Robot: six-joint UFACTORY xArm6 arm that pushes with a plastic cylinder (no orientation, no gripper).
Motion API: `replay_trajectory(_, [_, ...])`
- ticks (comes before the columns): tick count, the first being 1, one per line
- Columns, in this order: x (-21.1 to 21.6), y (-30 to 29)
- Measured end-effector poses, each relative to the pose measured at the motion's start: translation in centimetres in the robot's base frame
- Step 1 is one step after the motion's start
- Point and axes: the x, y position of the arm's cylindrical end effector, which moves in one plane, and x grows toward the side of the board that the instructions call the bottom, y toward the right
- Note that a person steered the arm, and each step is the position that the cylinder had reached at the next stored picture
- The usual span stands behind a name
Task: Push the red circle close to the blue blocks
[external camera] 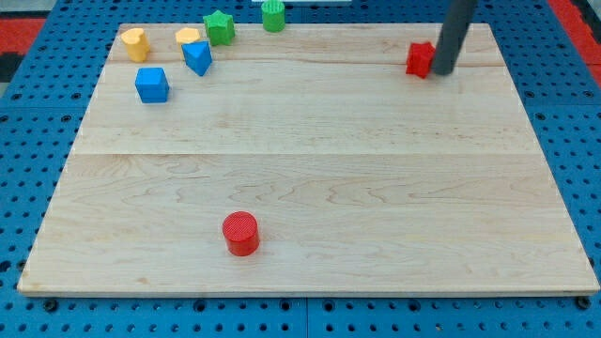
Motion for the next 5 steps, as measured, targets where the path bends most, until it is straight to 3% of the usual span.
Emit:
replay_trajectory(1, [4.6,1.6])
replay_trajectory(2, [19.4,4.0])
replay_trajectory(3, [31.1,-4.6])
replay_trajectory(4, [33.1,-17.2])
replay_trajectory(5, [30.4,-27.2])
